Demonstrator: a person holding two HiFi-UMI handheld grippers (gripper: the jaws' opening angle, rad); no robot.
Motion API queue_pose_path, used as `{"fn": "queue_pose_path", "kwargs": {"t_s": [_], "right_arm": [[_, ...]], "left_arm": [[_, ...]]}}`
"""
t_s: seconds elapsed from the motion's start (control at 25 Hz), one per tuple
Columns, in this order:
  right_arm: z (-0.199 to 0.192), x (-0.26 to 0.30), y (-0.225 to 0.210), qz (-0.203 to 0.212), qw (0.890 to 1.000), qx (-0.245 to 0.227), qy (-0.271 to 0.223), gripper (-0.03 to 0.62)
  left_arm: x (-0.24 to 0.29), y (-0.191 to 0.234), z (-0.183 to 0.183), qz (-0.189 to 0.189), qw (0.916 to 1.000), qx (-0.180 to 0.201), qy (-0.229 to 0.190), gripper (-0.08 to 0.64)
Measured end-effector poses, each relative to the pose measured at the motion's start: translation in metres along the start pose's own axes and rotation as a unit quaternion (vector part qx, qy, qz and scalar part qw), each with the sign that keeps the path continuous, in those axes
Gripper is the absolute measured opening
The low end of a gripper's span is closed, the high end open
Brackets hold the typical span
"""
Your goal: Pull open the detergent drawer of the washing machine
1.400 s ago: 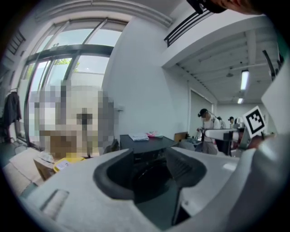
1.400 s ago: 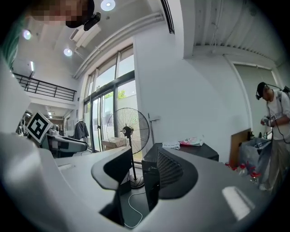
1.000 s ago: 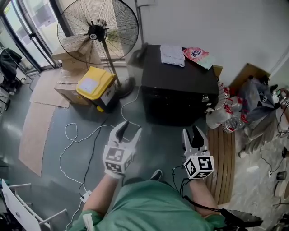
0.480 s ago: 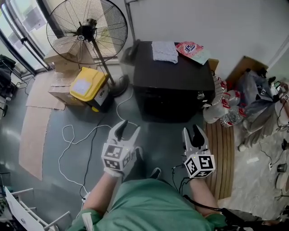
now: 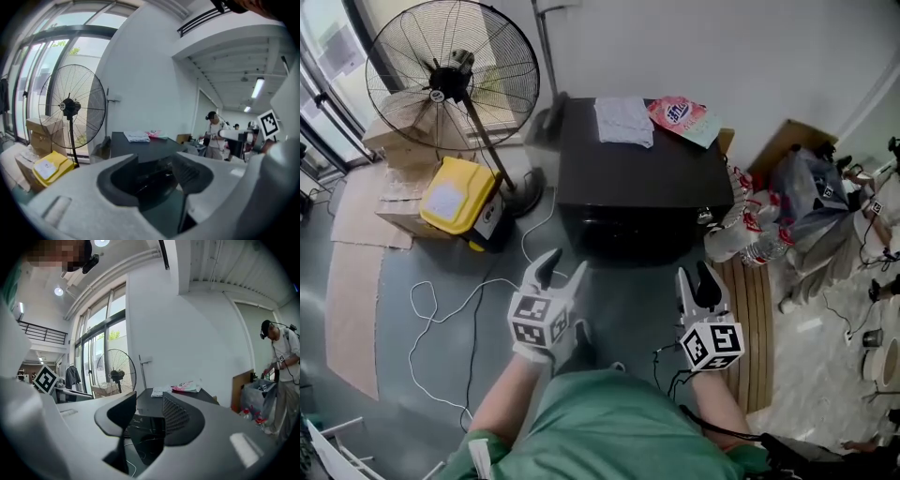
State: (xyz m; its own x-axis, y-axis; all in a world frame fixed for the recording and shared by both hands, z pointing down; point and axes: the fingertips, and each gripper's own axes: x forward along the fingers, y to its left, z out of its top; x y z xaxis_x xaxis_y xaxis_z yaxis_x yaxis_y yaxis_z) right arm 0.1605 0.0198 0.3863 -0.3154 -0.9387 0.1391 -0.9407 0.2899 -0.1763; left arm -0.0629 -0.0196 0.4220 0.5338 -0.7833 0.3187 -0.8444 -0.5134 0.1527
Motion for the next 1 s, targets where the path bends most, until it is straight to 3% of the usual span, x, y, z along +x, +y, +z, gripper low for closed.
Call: {"fn": "queue_pose_path", "kwargs": {"t_s": [0.4,0.68,1.0], "right_arm": [[0.004,0.083,0.012,-0.002,1.0,-0.002,0.01,0.157],[0.0,0.12,0.017,-0.012,1.0,-0.005,0.024,0.157],[-0.001,0.148,0.011,-0.041,0.998,-0.014,0.038,0.158]], "left_arm": [[0.042,0.067,0.005,-0.011,0.9997,-0.015,0.016,0.225],[0.072,0.096,-0.009,-0.061,0.9962,-0.059,0.019,0.229],[0.116,0.12,-0.042,-0.108,0.988,-0.097,0.052,0.235]]}}
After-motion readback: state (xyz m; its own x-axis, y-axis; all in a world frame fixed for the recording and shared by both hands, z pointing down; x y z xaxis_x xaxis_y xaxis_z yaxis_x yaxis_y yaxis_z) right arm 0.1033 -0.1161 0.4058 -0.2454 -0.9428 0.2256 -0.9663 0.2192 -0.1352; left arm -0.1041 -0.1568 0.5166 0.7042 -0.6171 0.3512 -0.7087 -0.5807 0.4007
